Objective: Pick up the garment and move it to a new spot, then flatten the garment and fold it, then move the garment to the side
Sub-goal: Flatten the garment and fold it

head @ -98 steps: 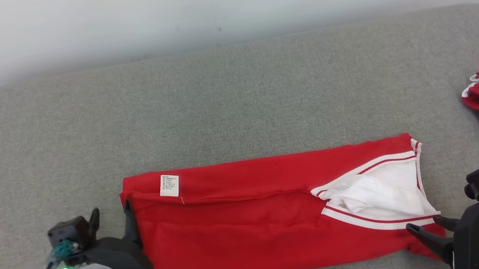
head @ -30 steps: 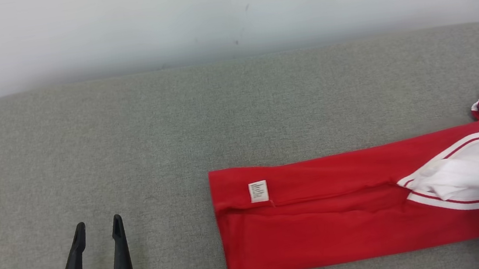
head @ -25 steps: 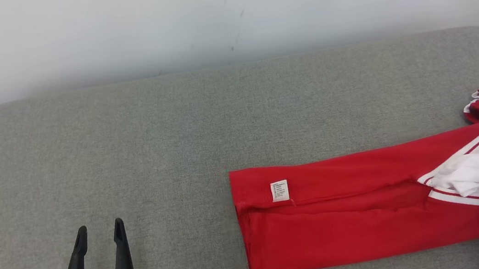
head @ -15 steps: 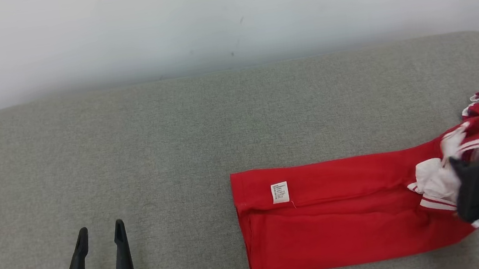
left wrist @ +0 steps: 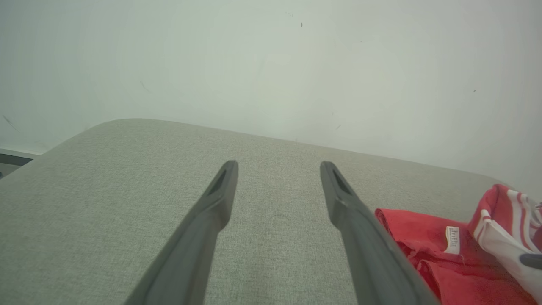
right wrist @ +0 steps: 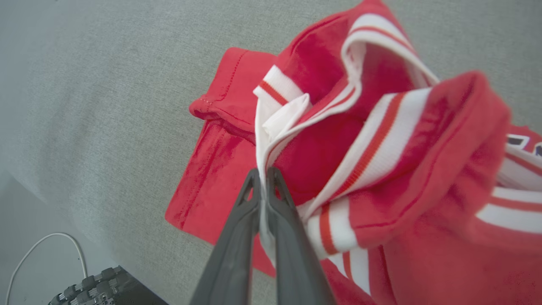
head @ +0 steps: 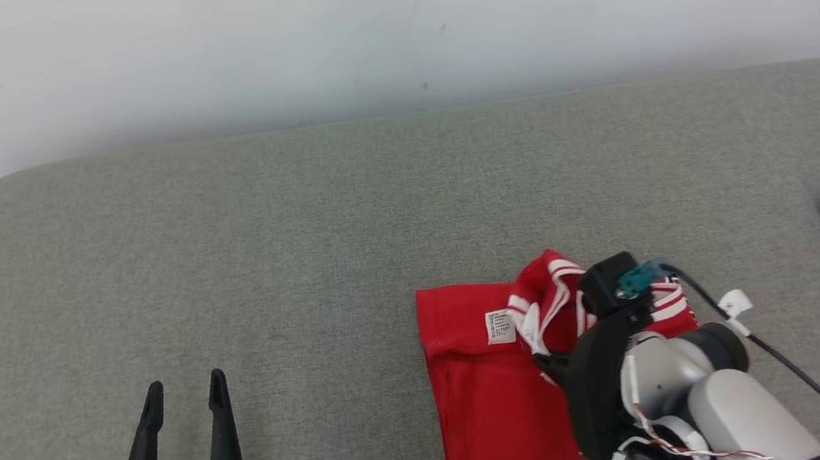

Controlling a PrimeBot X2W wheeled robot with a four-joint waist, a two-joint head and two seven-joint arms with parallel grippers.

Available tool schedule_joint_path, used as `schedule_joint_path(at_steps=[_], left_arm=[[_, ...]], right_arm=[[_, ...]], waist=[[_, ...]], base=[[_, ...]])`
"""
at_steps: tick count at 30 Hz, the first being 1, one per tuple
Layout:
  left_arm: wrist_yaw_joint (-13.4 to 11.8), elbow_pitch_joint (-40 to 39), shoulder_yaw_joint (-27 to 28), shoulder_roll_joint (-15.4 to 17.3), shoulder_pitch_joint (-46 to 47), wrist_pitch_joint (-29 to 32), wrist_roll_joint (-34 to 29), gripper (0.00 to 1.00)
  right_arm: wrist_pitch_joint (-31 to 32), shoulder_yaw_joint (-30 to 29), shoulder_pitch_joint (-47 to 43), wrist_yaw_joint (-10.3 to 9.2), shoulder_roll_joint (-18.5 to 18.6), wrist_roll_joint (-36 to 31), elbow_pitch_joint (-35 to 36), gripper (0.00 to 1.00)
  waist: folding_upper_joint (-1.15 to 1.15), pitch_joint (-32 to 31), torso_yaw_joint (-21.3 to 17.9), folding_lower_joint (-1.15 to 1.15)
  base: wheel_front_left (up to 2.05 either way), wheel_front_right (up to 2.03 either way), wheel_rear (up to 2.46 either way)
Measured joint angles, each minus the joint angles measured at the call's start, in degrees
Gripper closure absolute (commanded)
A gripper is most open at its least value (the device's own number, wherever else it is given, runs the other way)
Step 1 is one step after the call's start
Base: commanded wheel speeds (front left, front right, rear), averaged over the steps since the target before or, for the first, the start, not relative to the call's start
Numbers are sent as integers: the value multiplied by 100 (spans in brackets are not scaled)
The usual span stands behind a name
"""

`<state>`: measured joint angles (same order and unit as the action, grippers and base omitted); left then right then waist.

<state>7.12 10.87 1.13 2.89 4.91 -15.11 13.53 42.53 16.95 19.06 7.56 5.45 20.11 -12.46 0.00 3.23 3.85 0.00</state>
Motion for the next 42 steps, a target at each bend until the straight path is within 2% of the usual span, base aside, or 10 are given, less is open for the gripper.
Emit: schedule_joint_path(at_steps=[14, 15, 16, 26, 31, 35, 36, 37, 38, 42], left_arm=[[-21, 52, -261, -1, 75, 0, 51, 0], [-21, 60, -271, 0, 75, 0, 54, 0], [-21, 70, -279, 1, 75, 0, 59, 0], [-41, 74, -233, 1, -7, 0, 58, 0], [-53, 64, -191, 1, -76, 0, 54, 0], [-51, 68, -181, 1, -116, 0, 48, 0], [-49, 67, -181, 0, -129, 0, 48, 0], [-48, 69, -185, -1, -136, 0, 48, 0], [-48, 68, -187, 2, -137, 0, 48, 0], [-47, 67, -215, -1, -135, 0, 49, 0]], right_arm=[[-575, 727, 973, -1, -234, 330, -1541, 100], [-591, 828, 1013, -1, -237, 449, -1600, 72], [-659, 913, 1039, -1, -246, 561, -1637, 0], [-1488, 951, 1254, 0, -257, 1571, -1298, 0], [-1991, 274, 1256, 0, -216, 1248, -1025, 0], [-2253, -460, 944, -1, 48, 735, -849, 0], [-2286, -639, 832, -1, 93, 619, -806, 41], [-2312, -806, 709, -1, 133, 459, -762, 74], [-2356, -938, 584, -1, 185, 282, -711, 100], [-2332, -1415, -9, -1, 299, -249, -559, 100]], waist=[[0, 44, 283, 0], [0, 39, 303, 0], [0, 32, 320, 0], [0, -75, 325, 0], [0, -144, 205, 0], [0, -220, 108, 0], [0, -237, 84, 0], [0, -252, 60, 0], [0, -264, 38, 0], [0, -276, -4, -1]], base=[[0, 0, 0], [0, 0, 0], [0, 0, 0], [0, 0, 0], [0, 0, 0], [0, 0, 0], [0, 0, 0], [0, 0, 0], [0, 0, 0], [0, 0, 0]])
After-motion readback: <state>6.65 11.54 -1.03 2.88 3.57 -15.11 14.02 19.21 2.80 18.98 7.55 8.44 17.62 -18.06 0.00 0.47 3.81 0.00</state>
